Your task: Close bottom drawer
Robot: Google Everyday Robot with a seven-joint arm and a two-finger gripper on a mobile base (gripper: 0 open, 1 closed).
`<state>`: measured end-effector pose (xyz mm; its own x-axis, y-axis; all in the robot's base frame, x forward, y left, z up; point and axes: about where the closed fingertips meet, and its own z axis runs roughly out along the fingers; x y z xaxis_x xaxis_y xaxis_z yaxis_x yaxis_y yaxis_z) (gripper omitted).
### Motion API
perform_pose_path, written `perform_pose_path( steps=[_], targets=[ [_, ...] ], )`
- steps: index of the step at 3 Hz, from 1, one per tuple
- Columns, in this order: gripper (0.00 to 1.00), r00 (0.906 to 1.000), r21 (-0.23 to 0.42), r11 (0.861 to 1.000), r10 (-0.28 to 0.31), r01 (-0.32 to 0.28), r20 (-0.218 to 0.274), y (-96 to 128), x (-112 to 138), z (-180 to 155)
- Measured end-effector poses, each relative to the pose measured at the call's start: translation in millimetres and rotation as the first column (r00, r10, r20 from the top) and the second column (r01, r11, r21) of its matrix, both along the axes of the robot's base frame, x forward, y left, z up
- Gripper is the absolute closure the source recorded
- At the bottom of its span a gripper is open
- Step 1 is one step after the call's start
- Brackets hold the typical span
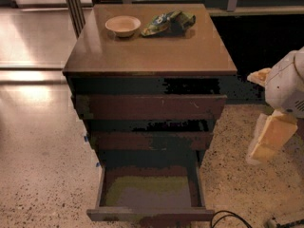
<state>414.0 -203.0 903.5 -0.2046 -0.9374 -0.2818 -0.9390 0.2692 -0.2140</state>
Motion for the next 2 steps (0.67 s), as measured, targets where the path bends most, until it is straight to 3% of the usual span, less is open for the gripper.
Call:
perform_pose_path(
  steps=[2],
  targets=[
    [0.00, 0.9994, 0.110, 0.994, 0.018, -0.014, -0.031, 20.1, -23.4, -116.3]
  ],
)
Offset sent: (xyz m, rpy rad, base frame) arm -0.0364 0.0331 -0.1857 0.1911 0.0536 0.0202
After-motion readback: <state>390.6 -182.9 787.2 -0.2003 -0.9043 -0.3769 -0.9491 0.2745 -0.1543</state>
